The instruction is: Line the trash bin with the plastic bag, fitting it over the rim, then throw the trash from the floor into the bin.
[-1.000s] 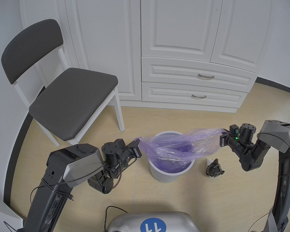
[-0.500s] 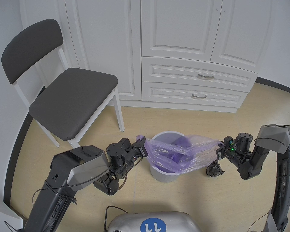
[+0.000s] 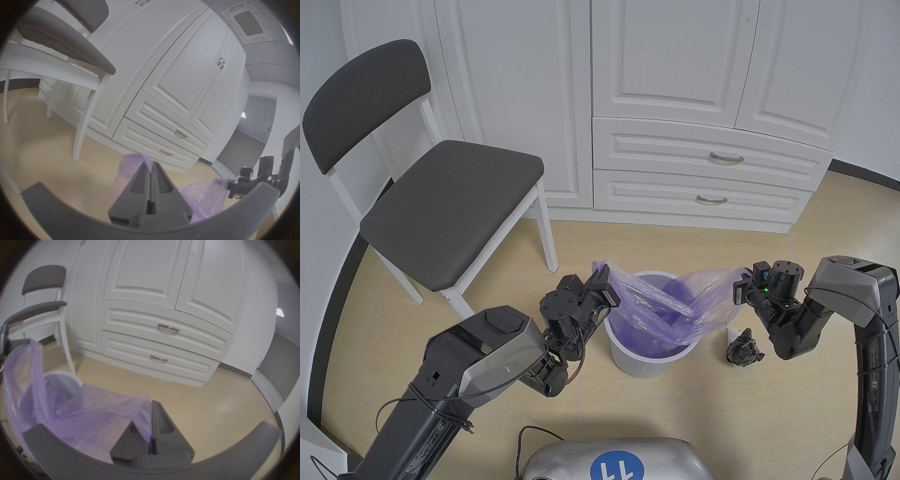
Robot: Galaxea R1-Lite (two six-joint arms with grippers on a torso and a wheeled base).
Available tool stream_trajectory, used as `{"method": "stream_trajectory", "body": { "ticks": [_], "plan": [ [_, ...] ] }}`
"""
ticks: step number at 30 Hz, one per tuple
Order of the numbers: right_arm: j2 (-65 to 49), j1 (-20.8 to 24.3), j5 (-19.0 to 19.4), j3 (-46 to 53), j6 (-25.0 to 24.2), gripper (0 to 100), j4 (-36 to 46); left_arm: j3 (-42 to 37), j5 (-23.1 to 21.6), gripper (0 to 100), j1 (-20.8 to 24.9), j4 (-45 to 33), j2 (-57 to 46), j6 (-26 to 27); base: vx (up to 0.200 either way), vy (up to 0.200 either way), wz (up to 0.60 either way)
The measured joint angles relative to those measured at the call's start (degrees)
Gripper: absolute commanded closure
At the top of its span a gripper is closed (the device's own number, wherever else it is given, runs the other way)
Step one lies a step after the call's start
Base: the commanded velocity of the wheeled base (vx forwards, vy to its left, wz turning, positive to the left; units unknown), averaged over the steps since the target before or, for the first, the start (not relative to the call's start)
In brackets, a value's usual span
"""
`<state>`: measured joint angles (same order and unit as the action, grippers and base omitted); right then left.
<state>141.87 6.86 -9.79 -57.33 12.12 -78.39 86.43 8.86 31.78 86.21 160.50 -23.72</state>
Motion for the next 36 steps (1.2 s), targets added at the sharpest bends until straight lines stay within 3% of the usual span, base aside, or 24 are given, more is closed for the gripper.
{"method": "stream_trajectory", "body": {
  "ticks": [4,9,19,24,28,36],
  "plan": [
    [1.90,0.46,-0.91,-3.22,-2.24,100,0.11,1.46,0.50,100,0.16,-0.40,1.18,0.24,0.000,0.000,0.00],
    [2.54,-0.06,-0.79,-1.43,-1.34,100,1.58,-0.90,0.09,100,-0.41,-1.21,1.49,2.51,0.000,0.000,0.00],
    [-5.74,-1.27,-0.20,10.40,4.63,100,12.15,-17.41,-7.67,100,-2.79,-1.37,-5.88,8.67,0.000,0.000,0.00],
    [-11.34,-0.96,-0.33,16.54,10.33,100,17.96,-26.23,-12.76,100,-4.47,-2.93,-11.54,12.37,0.000,0.000,0.00],
    [-14.29,-0.63,-1.02,19.85,14.43,100,19.19,-29.18,-13.92,100,-5.40,-4.35,-14.38,13.49,0.000,0.000,0.00],
    [-18.97,-0.52,-1.16,22.30,15.25,100,22.11,-31.48,-14.25,100,-5.74,-6.51,-18.19,13.74,0.000,0.000,0.00]
  ]
}}
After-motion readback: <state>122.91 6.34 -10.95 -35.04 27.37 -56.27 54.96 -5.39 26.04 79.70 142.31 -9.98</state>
